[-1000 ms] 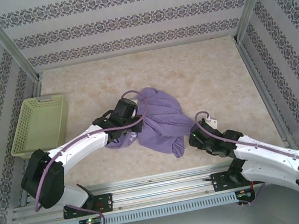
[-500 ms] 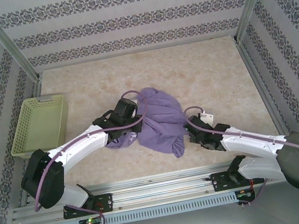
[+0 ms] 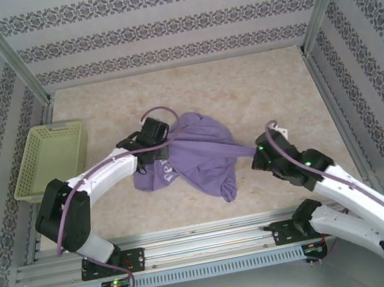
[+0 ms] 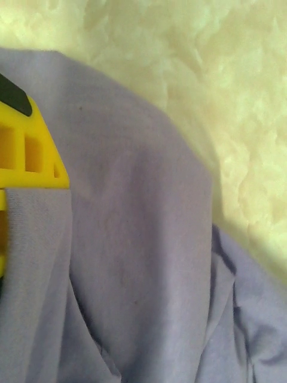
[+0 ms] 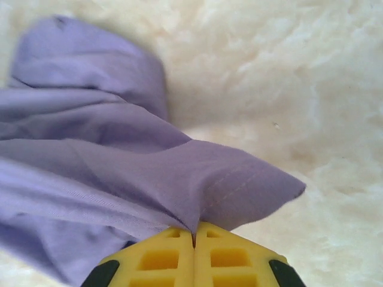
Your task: Fold the inside-out t-shirt
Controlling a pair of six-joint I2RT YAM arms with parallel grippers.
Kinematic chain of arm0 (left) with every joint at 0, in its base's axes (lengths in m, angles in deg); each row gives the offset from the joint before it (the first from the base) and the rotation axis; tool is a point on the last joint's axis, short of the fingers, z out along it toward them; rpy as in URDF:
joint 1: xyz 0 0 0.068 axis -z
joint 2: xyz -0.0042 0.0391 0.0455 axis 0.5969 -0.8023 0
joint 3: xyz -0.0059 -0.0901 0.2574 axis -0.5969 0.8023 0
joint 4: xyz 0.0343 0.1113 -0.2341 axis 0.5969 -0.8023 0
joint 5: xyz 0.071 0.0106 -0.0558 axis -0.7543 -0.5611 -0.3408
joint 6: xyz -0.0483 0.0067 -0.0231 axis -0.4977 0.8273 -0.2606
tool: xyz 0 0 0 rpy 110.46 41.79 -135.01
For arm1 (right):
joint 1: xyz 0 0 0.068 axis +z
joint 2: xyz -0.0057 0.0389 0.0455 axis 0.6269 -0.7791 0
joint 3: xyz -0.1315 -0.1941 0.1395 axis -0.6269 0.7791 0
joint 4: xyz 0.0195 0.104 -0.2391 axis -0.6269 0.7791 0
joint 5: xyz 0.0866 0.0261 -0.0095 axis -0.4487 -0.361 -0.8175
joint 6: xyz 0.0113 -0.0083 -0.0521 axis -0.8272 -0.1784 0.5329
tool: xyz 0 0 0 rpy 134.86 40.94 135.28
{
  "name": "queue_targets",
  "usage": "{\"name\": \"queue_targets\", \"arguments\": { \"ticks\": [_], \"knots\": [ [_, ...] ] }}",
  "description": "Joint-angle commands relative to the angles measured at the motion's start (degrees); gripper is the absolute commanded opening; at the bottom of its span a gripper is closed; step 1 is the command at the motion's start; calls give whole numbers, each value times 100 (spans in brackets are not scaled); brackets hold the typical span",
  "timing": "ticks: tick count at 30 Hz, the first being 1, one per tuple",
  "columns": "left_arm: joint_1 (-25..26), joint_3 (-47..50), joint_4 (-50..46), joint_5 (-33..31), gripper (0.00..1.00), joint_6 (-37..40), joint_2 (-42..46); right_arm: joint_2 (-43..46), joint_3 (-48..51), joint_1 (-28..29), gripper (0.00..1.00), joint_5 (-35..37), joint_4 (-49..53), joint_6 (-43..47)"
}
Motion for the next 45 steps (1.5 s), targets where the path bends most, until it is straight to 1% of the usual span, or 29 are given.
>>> {"name": "queue_targets", "arguments": {
  "ticks": [1, 4, 6, 7, 9, 11, 12, 15, 18, 20, 22, 25, 26, 28, 31, 34, 37, 38, 40, 43, 45],
  "knots": [
    [-9, -73, -151, -335, 0, 156, 102, 180, -6, -305, 0, -662, 632, 481],
    [386, -96, -20, -196, 0, 491, 142, 4, 155, -304, 0, -1144, 31, 498],
    [722, -170, 11, 92, 0, 678, 156, -204, 257, -182, 0, -1446, -508, 469],
    [872, -137, 81, 295, 3, 725, 219, -300, 280, -57, 0, -1486, -751, 462],
    [1153, 74, 372, 588, 17, 823, 498, -420, 201, 189, 0, -1350, -1038, 490],
    [1491, 406, 785, 755, 39, 1046, 938, -487, 66, 411, 0, -1267, -1226, 563],
    [1645, 510, 945, 800, 45, 1160, 1111, -512, 0, 464, 0, -1295, -1313, 587],
    [2169, 830, 1465, 1066, 51, 1563, 1537, -589, -193, 595, 0, -1397, -1531, 659],
    [2586, 1110, 2167, 1128, 61, 1872, 1625, -698, -373, 655, 0, -1451, -1548, 719],
    [2641, 1084, 2396, 1076, 65, 1805, 1435, -710, -435, 691, 0, -1511, -1572, 725],
    [2638, 1012, 2594, 942, 65, 1732, 1157, -663, -470, 747, 0, -1532, -1579, 737],
    [2625, 844, 2809, 819, 62, 1700, 724, -557, -484, 776, 0, -1509, -1529, 721],
    [2617, 758, 2815, 720, 59, 1683, 574, -522, -475, 781, 0, -1501, -1497, 721],
    [2547, 586, 2794, 558, 50, 1622, 327, -482, -458, 784, 0, -1484, -1441, 737],
    [2414, 445, 2875, 671, 41, 1555, 86, -413, -427, 779, 0, -1393, -1332, 772],
    [2327, 347, 2958, 866, 24, 1543, -76, -350, -392, 769, 0, -1168, -1165, 825],
    [2306, 274, 3094, 1137, 4, 1506, -176, -378, -303, 640, 0, -745, -911, 904],
    [2293, 253, 3121, 1212, 0, 1494, -204, -397, -269, 601, 0, -557, -801, 914],
    [2299, 198, 3107, 1311, 0, 1460, -263, -463, -176, 478, 0, -206, -560, 880],
    [2299, 90, 3013, 1554, 0, 1400, -345, -579, 41, 240, 1, 73, -397, 817],
    [2298, -37, 2934, 2029, 0, 1314, -385, -704, 167, 43, 9, 234, -301, 716]
  ]
}}
